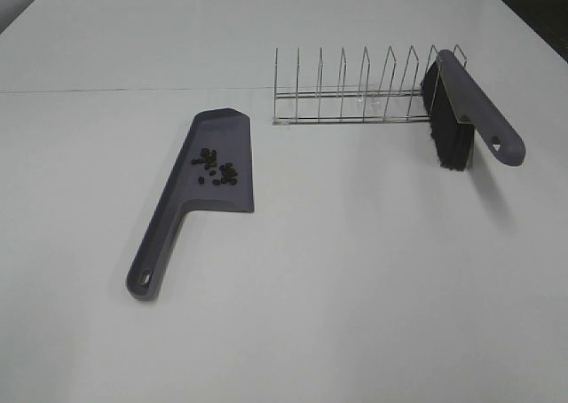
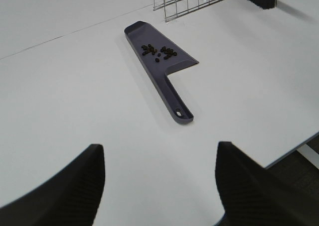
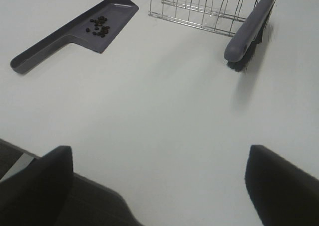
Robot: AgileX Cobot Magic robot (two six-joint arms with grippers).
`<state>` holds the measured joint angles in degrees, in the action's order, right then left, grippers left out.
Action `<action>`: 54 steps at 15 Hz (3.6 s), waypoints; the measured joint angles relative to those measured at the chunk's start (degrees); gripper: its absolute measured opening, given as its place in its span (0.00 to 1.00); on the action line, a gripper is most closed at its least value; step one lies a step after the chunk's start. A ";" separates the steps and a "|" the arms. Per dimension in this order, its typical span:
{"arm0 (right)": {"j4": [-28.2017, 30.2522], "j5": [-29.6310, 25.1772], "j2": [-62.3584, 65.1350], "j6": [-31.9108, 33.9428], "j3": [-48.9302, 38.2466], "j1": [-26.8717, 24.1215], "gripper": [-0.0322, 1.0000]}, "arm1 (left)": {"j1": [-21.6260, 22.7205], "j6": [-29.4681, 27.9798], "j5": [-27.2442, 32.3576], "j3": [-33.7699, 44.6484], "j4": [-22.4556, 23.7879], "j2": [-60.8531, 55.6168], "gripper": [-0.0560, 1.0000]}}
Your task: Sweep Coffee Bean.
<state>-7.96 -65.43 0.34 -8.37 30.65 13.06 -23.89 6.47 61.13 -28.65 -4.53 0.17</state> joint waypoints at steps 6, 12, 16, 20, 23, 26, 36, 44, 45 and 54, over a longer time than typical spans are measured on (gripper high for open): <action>-0.06 3.55 0.00 -1.20 -1.60 0.00 0.80 | 0.00 2.18 0.00 0.06 -1.26 0.23 0.61; 1.09 3.67 0.00 -0.23 -1.60 0.17 0.80 | 0.00 2.12 0.00 0.06 -1.26 0.23 0.61; 3.04 3.84 0.00 2.12 -1.60 0.17 0.80 | 0.00 2.12 0.00 0.06 -1.26 0.23 0.61; 3.55 4.18 0.00 3.09 -1.60 0.17 0.80 | 0.06 2.12 0.00 0.06 -1.26 0.23 0.61; 3.55 4.24 0.00 3.09 -1.60 0.17 0.80 | 4.47 2.12 0.00 0.06 -1.32 0.23 0.61; 3.55 4.24 0.00 3.09 -1.60 0.17 0.80 | 13.92 2.12 0.00 0.06 -1.38 0.23 0.61; 3.61 4.24 0.00 3.21 -1.60 -6.88 0.80 | 20.11 2.12 -0.06 0.06 -1.38 -0.46 0.61; 3.61 4.30 0.00 3.21 -1.60 -19.25 0.80 | 20.11 2.12 -0.06 0.06 -1.38 -0.52 0.61; 3.61 4.30 0.00 3.21 -1.60 -18.22 0.80 | 20.11 2.12 -0.06 0.06 -1.38 -0.52 0.61; 3.61 4.30 0.00 3.27 -1.60 -13.18 0.80 | 20.11 2.12 -0.06 0.06 -1.38 -0.52 0.61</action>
<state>-4.35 -61.13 0.34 -5.10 29.05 -0.11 -3.78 8.59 61.08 -28.59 -5.90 -0.34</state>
